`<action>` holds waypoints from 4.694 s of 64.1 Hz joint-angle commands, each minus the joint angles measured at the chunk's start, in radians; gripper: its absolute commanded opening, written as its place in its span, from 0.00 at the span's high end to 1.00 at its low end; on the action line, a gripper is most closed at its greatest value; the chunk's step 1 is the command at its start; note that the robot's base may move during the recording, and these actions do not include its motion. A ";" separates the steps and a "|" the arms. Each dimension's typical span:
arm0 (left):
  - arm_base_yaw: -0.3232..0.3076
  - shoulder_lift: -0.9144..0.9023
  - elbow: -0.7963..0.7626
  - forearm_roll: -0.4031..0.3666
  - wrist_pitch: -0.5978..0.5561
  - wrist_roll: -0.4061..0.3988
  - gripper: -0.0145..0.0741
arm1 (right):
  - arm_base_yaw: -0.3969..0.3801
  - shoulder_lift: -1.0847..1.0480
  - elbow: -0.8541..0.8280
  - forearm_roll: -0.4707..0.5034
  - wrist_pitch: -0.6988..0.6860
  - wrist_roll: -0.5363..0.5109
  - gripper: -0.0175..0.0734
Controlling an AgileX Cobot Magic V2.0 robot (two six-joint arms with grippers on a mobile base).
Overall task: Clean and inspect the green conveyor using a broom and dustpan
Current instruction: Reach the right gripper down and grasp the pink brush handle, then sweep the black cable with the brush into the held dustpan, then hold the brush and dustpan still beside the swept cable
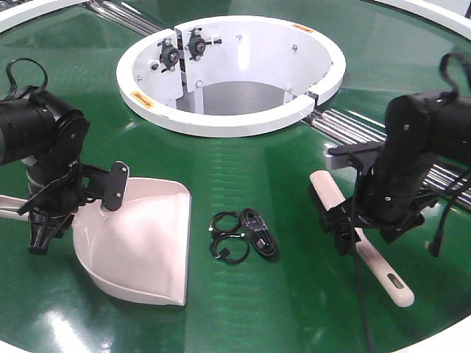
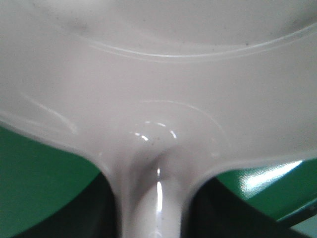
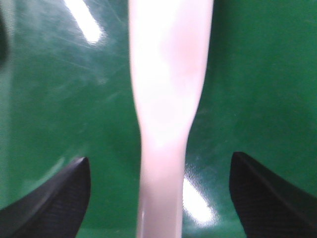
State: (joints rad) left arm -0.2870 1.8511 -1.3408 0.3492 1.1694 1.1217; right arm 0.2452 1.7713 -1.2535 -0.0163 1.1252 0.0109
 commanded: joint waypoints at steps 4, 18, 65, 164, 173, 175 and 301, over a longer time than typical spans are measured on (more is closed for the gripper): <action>-0.006 -0.055 -0.028 0.020 0.022 -0.003 0.84 | 0.001 0.017 -0.032 -0.015 0.016 -0.011 0.23; -0.006 -0.055 -0.028 0.020 0.022 -0.003 0.84 | 0.001 0.063 -0.032 -0.013 0.012 -0.011 0.40; -0.006 -0.055 -0.028 0.020 0.022 -0.003 0.84 | 0.188 0.050 -0.169 0.016 0.100 0.167 0.81; -0.006 -0.055 -0.028 0.020 0.022 -0.003 0.84 | 0.418 0.293 -0.352 0.261 0.167 0.233 0.81; -0.006 -0.055 -0.028 0.020 0.022 -0.003 0.84 | 0.466 0.350 -0.455 0.332 0.167 0.198 0.81; -0.006 -0.055 -0.028 0.020 0.022 -0.003 0.84 | 0.473 0.362 -0.478 0.343 0.167 0.192 0.81; -0.006 -0.055 -0.028 0.020 0.022 -0.003 0.84 | -0.081 -0.006 0.122 0.054 0.025 -0.038 0.80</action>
State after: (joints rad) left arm -0.2870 1.8511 -1.3408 0.3592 1.1768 1.1226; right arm 0.1675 1.7862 -1.1118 0.0410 1.1235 -0.0177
